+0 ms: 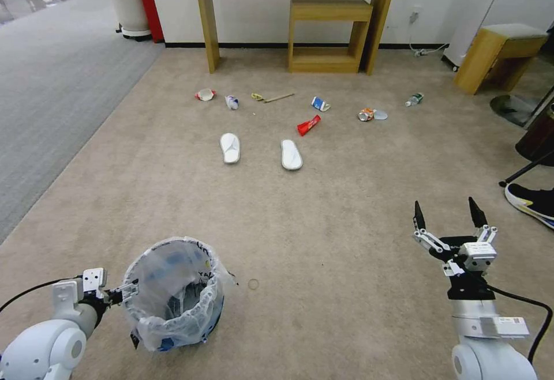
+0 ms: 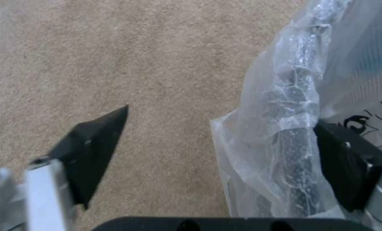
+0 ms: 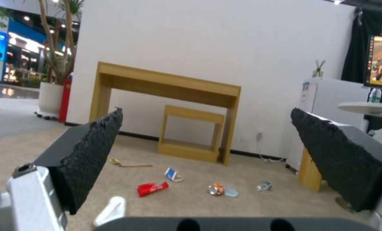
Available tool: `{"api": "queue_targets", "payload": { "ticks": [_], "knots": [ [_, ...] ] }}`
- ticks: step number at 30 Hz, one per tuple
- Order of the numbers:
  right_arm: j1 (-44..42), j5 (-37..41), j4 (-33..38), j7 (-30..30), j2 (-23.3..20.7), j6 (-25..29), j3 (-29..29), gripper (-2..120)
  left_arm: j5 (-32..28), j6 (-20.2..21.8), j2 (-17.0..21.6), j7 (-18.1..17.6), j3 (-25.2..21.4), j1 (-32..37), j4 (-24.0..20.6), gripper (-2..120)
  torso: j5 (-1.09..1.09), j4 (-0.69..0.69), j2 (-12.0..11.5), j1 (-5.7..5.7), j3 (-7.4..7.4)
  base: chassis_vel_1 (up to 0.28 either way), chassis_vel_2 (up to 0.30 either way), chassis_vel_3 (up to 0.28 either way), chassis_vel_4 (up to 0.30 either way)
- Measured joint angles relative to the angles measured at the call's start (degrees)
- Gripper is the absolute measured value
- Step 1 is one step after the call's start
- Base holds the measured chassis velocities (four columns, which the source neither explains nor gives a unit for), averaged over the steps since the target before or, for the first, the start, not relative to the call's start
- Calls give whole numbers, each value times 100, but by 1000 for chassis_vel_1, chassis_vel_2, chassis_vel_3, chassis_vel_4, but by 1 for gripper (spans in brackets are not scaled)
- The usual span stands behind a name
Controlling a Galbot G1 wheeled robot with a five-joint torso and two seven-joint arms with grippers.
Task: Pick up the trash bin and place the garbage on the floor into it.
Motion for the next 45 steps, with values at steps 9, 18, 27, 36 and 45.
{"api": "queue_targets", "payload": {
  "ticks": [9,18,27,36,45],
  "knots": [
    [-57,-76,40,-1,54,73,-10,100,-14,-3,-61,-58,16,133,-218,65,0,0,0,0,0,0,0,0,0],
    [-112,-122,122,0,101,134,-11,100,103,-8,-61,-167,23,227,-227,30,0,0,0,0,0,0,0,0,0],
    [-152,-198,151,3,149,205,-10,100,113,-17,-7,-142,-24,330,-343,6,2,-1,0,0,0,0,0,0,0],
    [-134,-176,218,18,126,182,25,100,-580,-9,-143,-488,-189,255,-775,3,0,0,0,0,0,0,0,0,0],
    [-72,-160,122,18,132,194,15,100,-1946,-7,-572,-1346,-451,8,-1395,3,1,-1,0,0,0,0,0,0,0]
  ]
}}
